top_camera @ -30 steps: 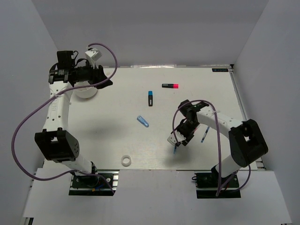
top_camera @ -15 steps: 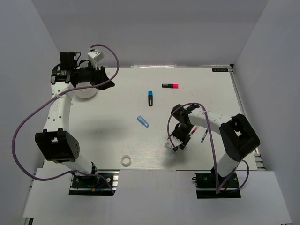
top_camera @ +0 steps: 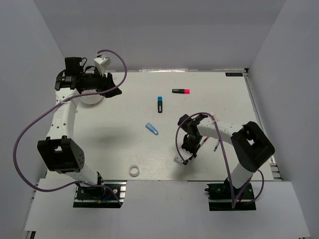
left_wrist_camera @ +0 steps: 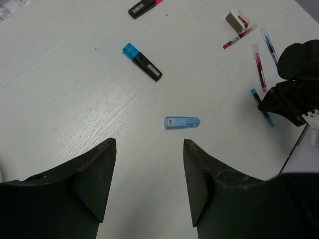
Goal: Sort the stationery into containers
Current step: Pick up the pen from the center of the board.
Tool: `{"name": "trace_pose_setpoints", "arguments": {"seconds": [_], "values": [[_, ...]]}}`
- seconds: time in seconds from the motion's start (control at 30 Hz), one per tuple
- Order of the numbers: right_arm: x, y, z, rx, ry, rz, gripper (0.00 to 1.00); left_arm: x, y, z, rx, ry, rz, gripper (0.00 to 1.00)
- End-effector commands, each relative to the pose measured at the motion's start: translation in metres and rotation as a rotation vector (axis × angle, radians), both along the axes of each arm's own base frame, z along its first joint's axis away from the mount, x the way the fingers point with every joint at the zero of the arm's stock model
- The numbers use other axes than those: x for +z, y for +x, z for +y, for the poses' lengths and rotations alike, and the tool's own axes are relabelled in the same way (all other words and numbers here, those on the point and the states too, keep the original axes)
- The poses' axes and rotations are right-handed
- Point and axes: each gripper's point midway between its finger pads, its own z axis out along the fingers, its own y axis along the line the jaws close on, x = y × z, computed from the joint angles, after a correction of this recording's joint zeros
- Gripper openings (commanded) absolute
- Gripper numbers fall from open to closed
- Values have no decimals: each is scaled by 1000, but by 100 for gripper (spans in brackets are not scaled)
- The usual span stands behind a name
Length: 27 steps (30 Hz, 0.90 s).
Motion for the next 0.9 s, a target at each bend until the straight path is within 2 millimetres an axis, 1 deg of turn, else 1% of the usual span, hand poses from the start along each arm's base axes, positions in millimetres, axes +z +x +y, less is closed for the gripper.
{"name": "trace_pose_setpoints", "arguments": {"seconds": [0.0, 0.07, 0.1, 0.13, 0.17, 0.2, 0.23, 0.27, 0.3, 0.33, 0.37, 0.4, 0.43, 0.47, 0.5, 0.53, 0.57, 0.6, 0.63, 0.7, 0.73, 0.77, 0.8, 0.83, 0.87], "values": [[-25, -3, -6, 91, -22, -34, 20, 23, -13, -8, -29, -12, -67, 65], [-22, -8, -2, 44, -4, -5, 16, 25, -15, -13, -47, -18, -74, 65], [-20, -7, 1, 16, 6, 6, 10, 26, -17, -13, -49, -21, -74, 64], [-16, -8, 5, -11, 19, 14, 6, 27, -18, -18, -64, -22, -80, 64], [-11, -11, 11, -35, 46, 35, 2, 29, -19, -19, -62, -28, -81, 64], [-6, -11, 16, -90, 58, 52, 0, 31, -19, -23, -73, -30, -87, 64], [-2, -11, 20, -121, 74, 65, 0, 33, -19, -23, -72, -34, -89, 64], [5, -14, 26, -150, 106, 86, 0, 35, -19, -28, -75, -48, -74, 64], [11, -13, 30, -234, 114, 111, 0, 40, -21, -35, -95, -78, -64, 64], [18, -12, 35, -277, 133, 126, 0, 42, -22, -38, -104, -104, -50, 64], [28, -16, 43, -313, 164, 167, 0, 48, -24, -46, -107, -152, -23, 64], [41, -13, 51, -403, 180, 199, 0, 45, -32, -52, -136, -203, 15, 65], [51, -11, 56, -446, 204, 217, 0, 48, -32, -58, -155, -232, -3, 65], [64, -12, 66, -481, 250, 255, 0, 47, -38, -64, -153, -281, 50, 65], [73, -8, 70, -587, 257, 303, 0, 46, -43, -67, -159, -311, 70, 65], [91, -5, 80, -625, 314, 332, 0, 41, -47, -71, -156, -341, 88, 65], [104, 5, 92, -662, 378, 331, 0, 40, -48, -72, -153, -350, 90, 65], [113, 12, 96, -721, 406, 351, 0, 38, -51, -75, -157, -357, 103, 65], [126, 17, 102, -829, 421, 417, 0, 37, -53, -76, -158, -372, 122, 65], [143, 35, 112, -905, 481, 444, 0, 32, -55, -77, -152, -388, 156, 65], [151, 42, 117, -986, 483, 482, 0, 28, -58, -78, -159, -403, 187, 64], [155, 52, 119, -1043, 494, 489, 0, 25, -61, -79, -162, -411, 213, 64], [159, 64, 127, -1083, 522, 489, 0, 22, -65, -82, -177, -418, 239, 64], [160, 72, 127, -1143, 517, 493, 0, 21, -68, -84, -184, -434, 272, 64], [171, 80, 132, -1193, 526, 520, 0, 14, -70, -84, -179, -441, 301, 63]]}}
